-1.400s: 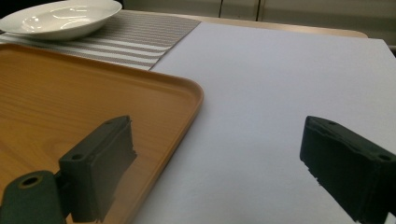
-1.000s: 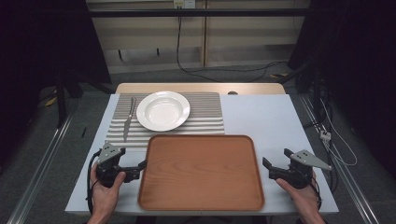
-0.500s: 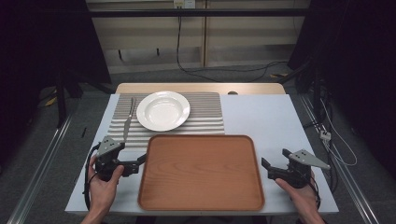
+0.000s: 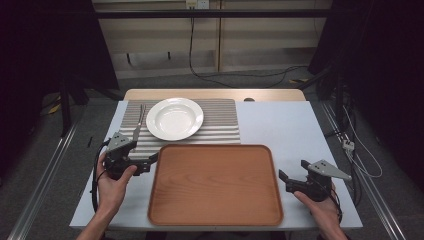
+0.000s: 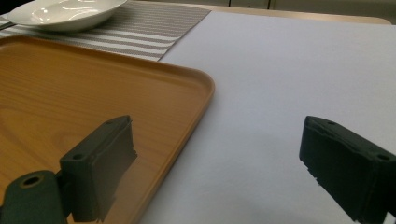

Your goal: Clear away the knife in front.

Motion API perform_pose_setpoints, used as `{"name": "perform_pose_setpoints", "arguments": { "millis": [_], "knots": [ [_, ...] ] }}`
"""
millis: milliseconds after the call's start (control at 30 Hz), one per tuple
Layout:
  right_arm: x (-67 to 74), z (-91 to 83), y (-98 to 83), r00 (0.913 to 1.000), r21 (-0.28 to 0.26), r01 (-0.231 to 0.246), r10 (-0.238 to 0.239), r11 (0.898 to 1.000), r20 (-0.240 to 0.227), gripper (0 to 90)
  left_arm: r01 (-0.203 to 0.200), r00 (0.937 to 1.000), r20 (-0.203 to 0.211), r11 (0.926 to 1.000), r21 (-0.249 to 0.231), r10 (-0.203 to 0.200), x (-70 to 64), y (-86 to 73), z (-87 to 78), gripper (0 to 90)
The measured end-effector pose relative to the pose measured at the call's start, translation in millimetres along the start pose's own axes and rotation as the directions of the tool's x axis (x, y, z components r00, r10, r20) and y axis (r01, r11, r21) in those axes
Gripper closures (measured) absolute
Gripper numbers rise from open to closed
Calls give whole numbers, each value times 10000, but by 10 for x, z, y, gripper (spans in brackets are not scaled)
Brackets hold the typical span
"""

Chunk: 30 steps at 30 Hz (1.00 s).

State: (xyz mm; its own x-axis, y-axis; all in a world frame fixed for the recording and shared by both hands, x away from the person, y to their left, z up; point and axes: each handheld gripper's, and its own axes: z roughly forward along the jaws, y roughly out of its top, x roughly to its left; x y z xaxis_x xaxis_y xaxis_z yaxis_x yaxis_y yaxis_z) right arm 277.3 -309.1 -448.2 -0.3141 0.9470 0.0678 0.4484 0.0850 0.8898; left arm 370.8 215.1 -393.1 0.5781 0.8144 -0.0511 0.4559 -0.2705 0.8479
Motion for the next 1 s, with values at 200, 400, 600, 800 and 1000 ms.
{"name": "perform_pose_setpoints", "arguments": {
  "millis": [200, 400, 600, 800, 1000],
  "knots": [
    [4, 4, 5, 10000, 18, 20, -20, 10000, 27, 101, 396, 9989, 219, 9983, 424, -405, 116, 57, 122, 92],
    [12, 18, 7, 10000, 59, 20, -20, 10000, -20, 102, 874, 9959, -303, 9926, 840, -851, 290, 110, 254, 101],
    [10, 41, 11, 10000, 102, 32, -31, 9999, -69, 102, 1486, 9887, -412, 9772, 1519, -1440, 525, 188, 370, 107],
    [3, 53, 6, 9999, 141, -9, 12, 9999, -157, 102, 1369, 9894, -759, 9704, 1988, -1241, 640, 291, 452, 125],
    [-14, 42, -4, 9998, 109, -29, 31, 9999, -193, 102, 1541, 9830, -1328, 9624, 2237, -1266, 803, 428, 596, 117]
  ]
}}
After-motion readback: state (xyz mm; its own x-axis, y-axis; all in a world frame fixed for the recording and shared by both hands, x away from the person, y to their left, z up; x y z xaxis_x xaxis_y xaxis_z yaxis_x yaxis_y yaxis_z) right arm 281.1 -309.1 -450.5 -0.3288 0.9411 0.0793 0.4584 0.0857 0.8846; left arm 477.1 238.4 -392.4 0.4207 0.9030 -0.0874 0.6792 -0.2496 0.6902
